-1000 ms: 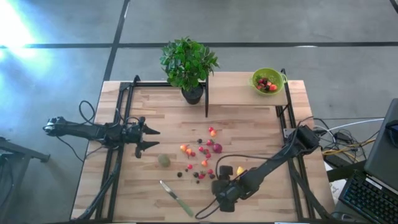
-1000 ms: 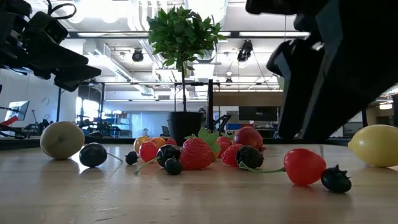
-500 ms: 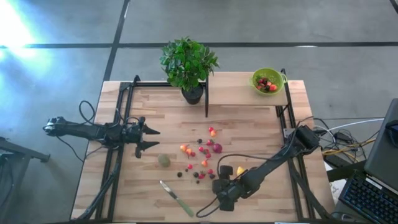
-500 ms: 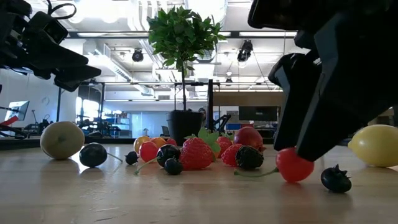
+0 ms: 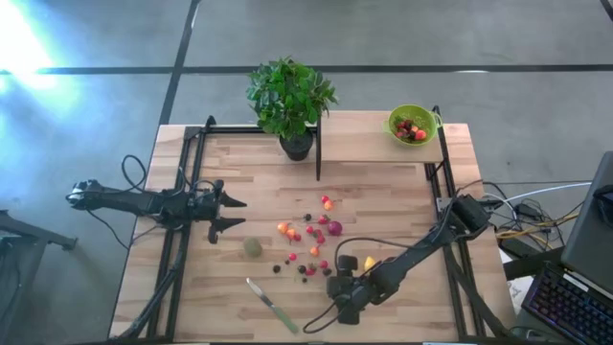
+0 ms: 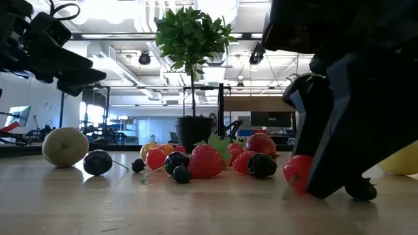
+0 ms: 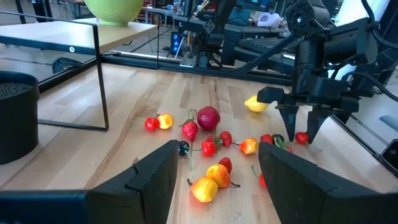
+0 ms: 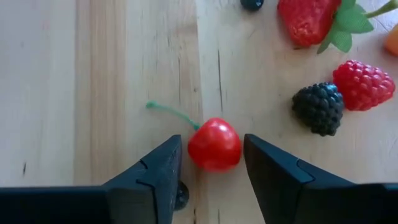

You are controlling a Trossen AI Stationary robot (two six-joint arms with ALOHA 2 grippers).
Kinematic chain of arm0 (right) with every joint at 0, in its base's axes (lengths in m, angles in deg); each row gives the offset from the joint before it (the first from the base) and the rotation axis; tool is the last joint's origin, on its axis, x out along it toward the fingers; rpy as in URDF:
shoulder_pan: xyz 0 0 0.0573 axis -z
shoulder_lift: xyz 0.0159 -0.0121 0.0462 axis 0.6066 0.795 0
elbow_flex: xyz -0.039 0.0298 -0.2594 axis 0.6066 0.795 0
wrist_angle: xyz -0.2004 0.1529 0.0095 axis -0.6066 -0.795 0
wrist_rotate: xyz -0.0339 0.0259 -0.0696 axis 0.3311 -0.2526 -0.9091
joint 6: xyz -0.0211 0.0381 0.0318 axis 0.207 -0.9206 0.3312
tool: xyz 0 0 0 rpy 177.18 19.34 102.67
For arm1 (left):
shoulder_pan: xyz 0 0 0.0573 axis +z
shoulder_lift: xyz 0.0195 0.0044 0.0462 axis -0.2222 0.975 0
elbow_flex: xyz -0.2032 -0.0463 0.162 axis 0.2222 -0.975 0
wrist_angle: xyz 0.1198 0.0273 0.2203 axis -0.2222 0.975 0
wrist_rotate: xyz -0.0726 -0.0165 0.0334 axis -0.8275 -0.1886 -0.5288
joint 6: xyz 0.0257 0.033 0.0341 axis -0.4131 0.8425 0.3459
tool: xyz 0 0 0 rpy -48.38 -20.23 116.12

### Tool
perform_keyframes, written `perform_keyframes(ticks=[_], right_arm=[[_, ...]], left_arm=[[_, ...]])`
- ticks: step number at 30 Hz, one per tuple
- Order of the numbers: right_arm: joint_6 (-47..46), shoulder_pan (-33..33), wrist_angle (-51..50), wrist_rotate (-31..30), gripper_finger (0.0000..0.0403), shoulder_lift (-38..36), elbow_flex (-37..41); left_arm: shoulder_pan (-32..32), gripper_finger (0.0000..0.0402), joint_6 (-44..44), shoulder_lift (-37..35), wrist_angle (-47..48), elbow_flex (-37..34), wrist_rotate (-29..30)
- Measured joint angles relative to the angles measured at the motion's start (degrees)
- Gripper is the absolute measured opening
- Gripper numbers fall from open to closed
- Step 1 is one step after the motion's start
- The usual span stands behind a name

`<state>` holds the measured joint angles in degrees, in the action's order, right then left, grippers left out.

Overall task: Pick & Place Fruit
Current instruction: Put the red cherry into the green strainer bowl on the shelf

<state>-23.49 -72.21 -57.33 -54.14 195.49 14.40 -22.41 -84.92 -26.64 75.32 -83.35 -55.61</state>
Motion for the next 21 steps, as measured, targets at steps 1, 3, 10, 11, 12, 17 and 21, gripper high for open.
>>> perform_keyframes(ticks=[1, 3, 10, 11, 12, 17, 21], right_arm=[[0.12, 0.00, 0.03, 0.03, 0.0162, 0.00, 0.00], [0.40, 0.00, 0.10, 0.04, 0.0153, 0.02, 0.02], [0.80, 0.02, 0.13, 0.07, 0.0116, 0.04, 0.00], [0.83, 0.02, 0.13, 0.07, 0.0112, 0.04, 0.00], [0.84, 0.02, 0.13, 0.08, 0.0109, 0.04, 0.00], [0.80, 0.02, 0.19, 0.10, 0.0121, 0.05, 0.00], [0.82, 0.02, 0.91, 0.13, 0.0163, 0.13, 0.00]], left_arm=[[-0.01, 0.0229, 0.00, 0.02, 0.01, -0.02, -0.02], [-0.01, 0.0229, 0.00, 0.11, 0.00, 0.00, -0.02], [-0.01, 0.0229, 0.00, 0.11, 0.00, 0.00, -0.01], [-0.01, 0.0229, 0.00, 0.11, 0.00, 0.00, 0.00], [-0.02, 0.0229, 0.00, 0.11, 0.00, -0.01, -0.01], [0.00, 0.0229, 0.00, 0.11, 0.00, -0.02, -0.02], [-0.02, 0.0229, 0.00, 0.11, 0.00, -0.01, -0.01]])
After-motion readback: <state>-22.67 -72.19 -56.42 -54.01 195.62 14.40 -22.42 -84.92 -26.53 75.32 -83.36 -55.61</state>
